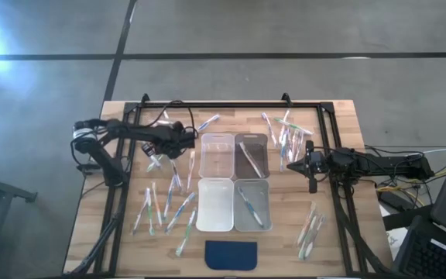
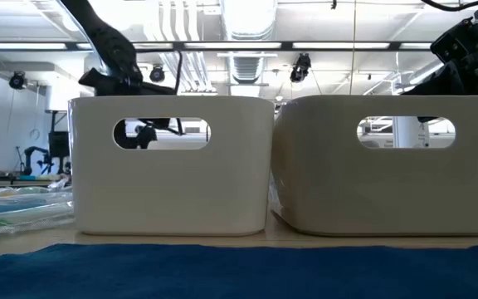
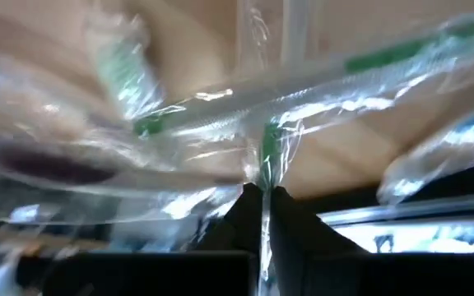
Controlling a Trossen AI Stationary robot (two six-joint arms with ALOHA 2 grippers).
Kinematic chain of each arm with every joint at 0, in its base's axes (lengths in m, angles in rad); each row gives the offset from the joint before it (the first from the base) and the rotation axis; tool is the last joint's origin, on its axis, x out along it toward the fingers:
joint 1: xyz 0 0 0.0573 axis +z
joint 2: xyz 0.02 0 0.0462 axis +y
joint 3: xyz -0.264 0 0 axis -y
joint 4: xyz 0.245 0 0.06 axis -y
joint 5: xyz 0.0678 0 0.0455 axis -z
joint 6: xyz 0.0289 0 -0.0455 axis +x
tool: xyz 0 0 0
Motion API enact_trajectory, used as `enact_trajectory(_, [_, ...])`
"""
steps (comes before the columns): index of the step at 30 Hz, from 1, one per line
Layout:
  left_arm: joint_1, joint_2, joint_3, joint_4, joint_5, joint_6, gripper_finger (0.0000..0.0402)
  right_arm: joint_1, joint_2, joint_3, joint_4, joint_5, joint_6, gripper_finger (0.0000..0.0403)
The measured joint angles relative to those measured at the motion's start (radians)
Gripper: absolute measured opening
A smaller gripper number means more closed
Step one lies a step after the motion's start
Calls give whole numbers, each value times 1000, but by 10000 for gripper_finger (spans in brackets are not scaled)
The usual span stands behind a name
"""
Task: Pick & Place Toothbrushes
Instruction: Put the green toothbrush into the transparent bin
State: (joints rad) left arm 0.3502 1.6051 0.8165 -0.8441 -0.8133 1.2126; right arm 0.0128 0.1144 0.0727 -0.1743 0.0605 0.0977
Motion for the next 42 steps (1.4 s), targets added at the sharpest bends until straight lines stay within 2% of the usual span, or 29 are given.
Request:
enact_trajectory(8, [-108,0,0,-24,-303,63,1,0,0,0,0,0,0,8])
enact_trajectory(14, [-166,-1,21,-31,-383,38,1,0,0,0,0,0,0,8])
enact_trajectory(21, [-192,-2,82,-121,-491,-131,1,0,0,0,0,0,0,8])
enact_trajectory(30, [-218,-3,232,-287,-444,-657,0,0,0,0,0,0,4,8])
enact_trajectory(36, [-236,-3,361,-286,-235,-932,0,0,0,0,0,0,3,8])
enact_trajectory(42, [-242,-3,482,-282,-76,-1241,0,0,0,0,0,0,0,8])
